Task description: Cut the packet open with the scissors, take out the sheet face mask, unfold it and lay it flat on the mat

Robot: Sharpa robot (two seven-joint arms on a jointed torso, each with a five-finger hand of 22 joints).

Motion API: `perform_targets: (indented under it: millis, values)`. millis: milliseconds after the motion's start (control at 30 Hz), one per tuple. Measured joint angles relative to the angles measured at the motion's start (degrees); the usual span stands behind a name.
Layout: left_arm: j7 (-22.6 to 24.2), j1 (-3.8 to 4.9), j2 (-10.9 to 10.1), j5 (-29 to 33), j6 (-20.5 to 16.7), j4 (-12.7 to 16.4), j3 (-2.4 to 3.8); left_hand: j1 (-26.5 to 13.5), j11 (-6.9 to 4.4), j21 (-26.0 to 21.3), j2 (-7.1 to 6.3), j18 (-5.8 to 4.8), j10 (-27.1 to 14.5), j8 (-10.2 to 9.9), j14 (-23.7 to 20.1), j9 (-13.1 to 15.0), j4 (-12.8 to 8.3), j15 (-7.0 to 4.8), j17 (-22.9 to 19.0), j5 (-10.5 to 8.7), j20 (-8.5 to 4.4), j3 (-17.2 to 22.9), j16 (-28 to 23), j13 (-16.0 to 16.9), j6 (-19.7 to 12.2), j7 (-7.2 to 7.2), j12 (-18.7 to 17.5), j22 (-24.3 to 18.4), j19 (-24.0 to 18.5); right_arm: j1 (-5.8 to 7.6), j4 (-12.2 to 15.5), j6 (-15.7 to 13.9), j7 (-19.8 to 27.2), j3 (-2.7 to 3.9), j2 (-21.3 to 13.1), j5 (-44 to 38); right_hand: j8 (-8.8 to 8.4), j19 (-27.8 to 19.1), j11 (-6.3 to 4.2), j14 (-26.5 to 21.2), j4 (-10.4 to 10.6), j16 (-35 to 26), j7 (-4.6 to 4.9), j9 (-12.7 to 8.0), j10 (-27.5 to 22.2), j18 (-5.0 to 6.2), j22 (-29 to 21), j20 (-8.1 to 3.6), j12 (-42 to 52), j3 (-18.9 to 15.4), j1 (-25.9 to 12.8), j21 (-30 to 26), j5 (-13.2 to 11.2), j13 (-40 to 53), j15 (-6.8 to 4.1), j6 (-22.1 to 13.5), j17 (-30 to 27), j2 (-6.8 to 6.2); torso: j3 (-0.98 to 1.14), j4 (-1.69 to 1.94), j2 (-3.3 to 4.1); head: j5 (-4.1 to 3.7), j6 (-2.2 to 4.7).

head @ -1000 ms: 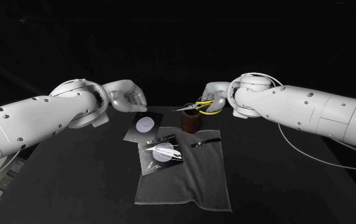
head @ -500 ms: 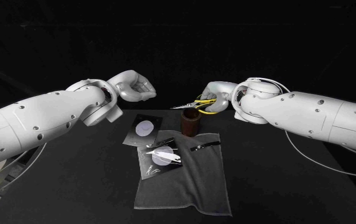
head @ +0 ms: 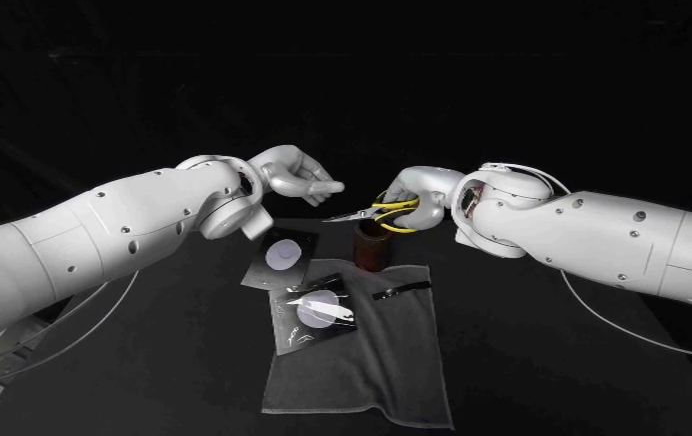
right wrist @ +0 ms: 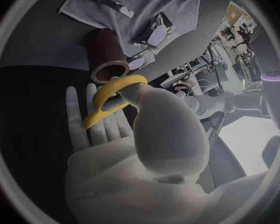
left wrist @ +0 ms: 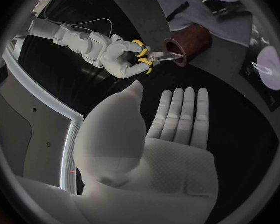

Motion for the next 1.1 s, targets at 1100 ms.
perform_targets:
  millis: [1100]
  values:
    - [-6.39,0.18,2.24,14.34,18.73,-1.83,-0.06,11.82,-3.61,-0.83,7.42,0.57,9.98,-0.34,9.77,0.17,-0.74,-3.55,5.67,0.0,-1.2,-4.34,0.08,0.33,6.74,-2.39,-2.99,-0.57,4.69,-0.27,4.72,-5.6,1.55,0.05,-0.24,-6.97,-0.05,0.22,-0.01,0.0,-0.42,-0.24,-0.04,-0.02,-0.02,0.0,-0.17,-0.22,0.01,-0.1,0.53,-0.01,0.01,-0.01,0.0,-0.03,-0.12,-0.4,-0.12,0.12,-0.05,0.59,-0.13]
